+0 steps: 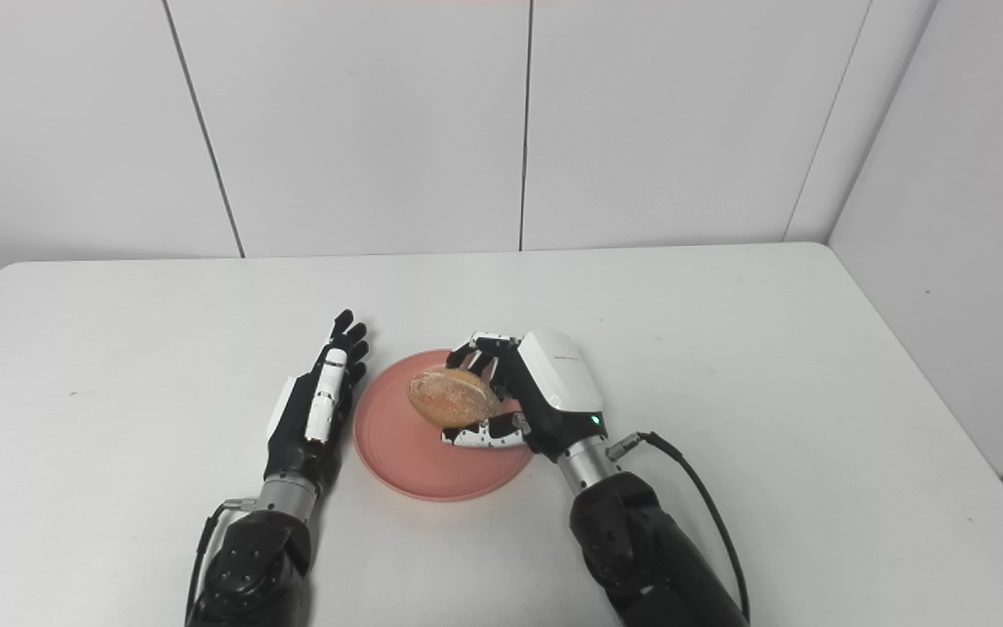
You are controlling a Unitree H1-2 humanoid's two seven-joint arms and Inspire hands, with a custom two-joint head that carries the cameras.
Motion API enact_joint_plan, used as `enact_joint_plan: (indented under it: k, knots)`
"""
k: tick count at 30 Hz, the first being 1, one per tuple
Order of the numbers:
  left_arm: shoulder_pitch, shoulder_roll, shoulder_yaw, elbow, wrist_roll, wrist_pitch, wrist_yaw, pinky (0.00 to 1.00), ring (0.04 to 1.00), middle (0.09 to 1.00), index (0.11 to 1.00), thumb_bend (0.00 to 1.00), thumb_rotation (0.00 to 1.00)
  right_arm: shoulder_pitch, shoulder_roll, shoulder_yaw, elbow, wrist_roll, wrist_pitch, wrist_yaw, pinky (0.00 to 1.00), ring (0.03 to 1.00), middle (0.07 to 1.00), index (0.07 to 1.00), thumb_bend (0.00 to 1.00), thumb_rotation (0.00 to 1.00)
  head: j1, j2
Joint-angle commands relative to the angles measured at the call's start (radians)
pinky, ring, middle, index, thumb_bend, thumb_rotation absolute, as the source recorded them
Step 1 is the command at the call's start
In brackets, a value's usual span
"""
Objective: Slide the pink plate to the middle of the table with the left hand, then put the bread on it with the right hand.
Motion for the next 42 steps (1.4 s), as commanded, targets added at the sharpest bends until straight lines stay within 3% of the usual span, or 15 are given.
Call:
enact_joint_plan:
  k: [1,20,22,24,26,27,29,33,42]
  knots:
    - [-0.033,-0.005,-0.008,-0.017,0.021,-0.036,0.010,0.98,0.982,0.977,0.971,0.40,1.00,-0.030,-0.006,-0.002,-0.015,-0.010,-0.034,-0.010,0.26,0.326,0.408,0.527,0.51,0.00,0.001,0.000]
    - [-0.050,0.004,0.025,-0.013,0.038,-0.036,0.033,0.94,0.950,0.948,0.943,0.44,1.00,-0.043,-0.023,0.017,0.025,-0.096,-0.095,-0.075,0.36,0.432,0.453,0.535,0.51,0.00,-0.004,-0.002]
    - [-0.050,0.003,0.027,-0.014,0.038,-0.031,0.034,0.94,0.949,0.947,0.943,0.43,1.00,-0.043,-0.024,0.014,0.023,-0.085,-0.104,-0.069,0.38,0.441,0.482,0.501,0.52,0.00,-0.004,-0.002]
    - [-0.052,0.006,0.026,-0.011,0.037,-0.031,0.032,0.95,0.955,0.950,0.945,0.44,1.00,-0.042,-0.026,0.011,0.014,-0.084,-0.102,-0.064,0.42,0.479,0.541,0.498,0.50,0.12,-0.005,-0.002]
    - [-0.053,0.007,0.027,-0.012,0.033,-0.029,0.031,0.95,0.956,0.950,0.945,0.44,1.00,-0.041,-0.029,0.008,0.008,-0.083,-0.101,-0.063,0.44,0.504,0.569,0.497,0.50,0.15,-0.004,-0.001]
    - [-0.053,0.007,0.026,-0.013,0.037,-0.028,0.033,0.95,0.954,0.949,0.944,0.44,1.00,-0.040,-0.029,0.006,0.001,-0.081,-0.097,-0.060,0.46,0.527,0.594,0.603,0.52,0.34,-0.004,-0.001]
    - [-0.053,0.009,0.025,-0.012,0.041,-0.030,0.035,0.94,0.953,0.947,0.939,0.44,1.00,-0.038,-0.030,0.003,-0.009,-0.078,-0.091,-0.054,0.48,0.556,0.622,0.664,0.54,0.48,-0.004,-0.001]
    - [-0.054,0.010,0.026,-0.007,0.034,-0.033,0.031,0.95,0.958,0.952,0.943,0.44,1.00,-0.032,-0.027,-0.006,-0.033,-0.070,-0.074,-0.035,0.50,0.586,0.651,0.683,0.59,0.58,-0.005,-0.001]
    - [-0.054,0.016,0.027,-0.004,0.044,-0.027,0.038,0.96,0.963,0.952,0.943,0.44,1.00,-0.035,-0.034,-0.021,-0.032,-0.051,-0.126,-0.062,0.53,0.623,0.670,0.694,0.63,0.64,-0.009,-0.001]
